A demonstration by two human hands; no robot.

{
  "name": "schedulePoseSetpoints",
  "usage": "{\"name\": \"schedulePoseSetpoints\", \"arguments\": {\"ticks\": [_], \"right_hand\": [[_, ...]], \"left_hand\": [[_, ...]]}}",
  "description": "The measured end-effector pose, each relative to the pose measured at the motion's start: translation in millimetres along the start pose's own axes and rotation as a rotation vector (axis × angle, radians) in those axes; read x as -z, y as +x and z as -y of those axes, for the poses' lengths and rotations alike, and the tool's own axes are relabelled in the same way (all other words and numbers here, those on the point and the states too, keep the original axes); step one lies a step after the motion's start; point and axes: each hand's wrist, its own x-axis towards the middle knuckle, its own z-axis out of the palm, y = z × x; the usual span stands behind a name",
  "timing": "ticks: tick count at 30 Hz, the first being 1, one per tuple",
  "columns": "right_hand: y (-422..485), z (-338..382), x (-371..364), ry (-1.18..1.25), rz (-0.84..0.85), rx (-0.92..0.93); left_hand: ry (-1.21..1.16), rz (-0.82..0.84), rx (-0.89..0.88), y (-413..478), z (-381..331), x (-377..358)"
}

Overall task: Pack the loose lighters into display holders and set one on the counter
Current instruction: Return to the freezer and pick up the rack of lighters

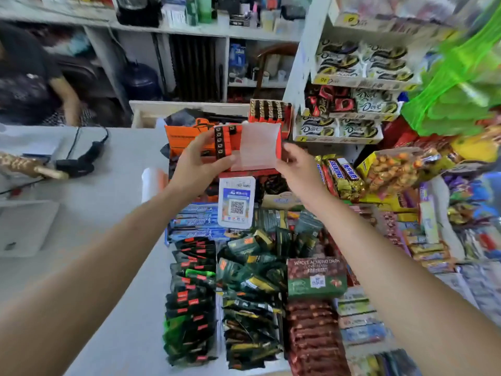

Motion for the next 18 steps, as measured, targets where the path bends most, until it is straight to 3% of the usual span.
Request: {"name": "schedulePoseSetpoints", "arguments": {"ticks": [10,14,18], "right_hand": [[134,52,-12,-0.127,-0.042,0.054],[182,56,-22,-0.284,0.024,0.081],[216,47,-38,-0.357,0.098,0.053]], "left_hand": [[-0.028,0.042,-0.072,165,-15,36],[0.028,0.051,-0.156,208,-1,49],[0.118,0.051,-0.110,242,15,60]]}}
